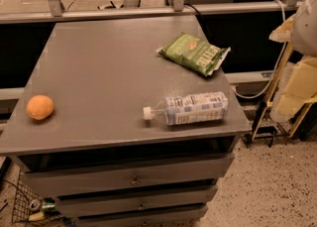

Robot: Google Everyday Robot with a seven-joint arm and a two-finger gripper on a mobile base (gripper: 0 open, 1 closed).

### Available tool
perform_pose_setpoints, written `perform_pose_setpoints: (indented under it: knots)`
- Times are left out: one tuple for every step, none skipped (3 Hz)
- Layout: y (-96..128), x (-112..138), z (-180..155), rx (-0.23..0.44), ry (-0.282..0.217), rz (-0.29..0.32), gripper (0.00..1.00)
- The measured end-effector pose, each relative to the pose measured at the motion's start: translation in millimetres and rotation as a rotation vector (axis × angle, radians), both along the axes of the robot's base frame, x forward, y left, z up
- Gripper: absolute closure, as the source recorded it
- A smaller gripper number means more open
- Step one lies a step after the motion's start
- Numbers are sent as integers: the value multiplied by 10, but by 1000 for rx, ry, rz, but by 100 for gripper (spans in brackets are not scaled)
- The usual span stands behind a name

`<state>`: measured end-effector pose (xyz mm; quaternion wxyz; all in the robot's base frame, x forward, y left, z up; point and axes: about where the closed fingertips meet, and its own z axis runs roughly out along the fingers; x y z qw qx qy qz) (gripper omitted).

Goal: Pick blue plastic bottle

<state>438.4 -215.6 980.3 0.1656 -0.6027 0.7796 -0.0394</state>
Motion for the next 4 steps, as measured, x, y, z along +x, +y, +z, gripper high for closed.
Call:
perform_pose_setpoints:
  knots:
    - [0, 0, 1, 0, 0, 0, 0]
    - [51, 37, -32, 5, 7, 13, 0]
    - [354, 177, -257, 36, 49, 117, 0]
    - [932, 387, -725, 56, 128, 283, 0]
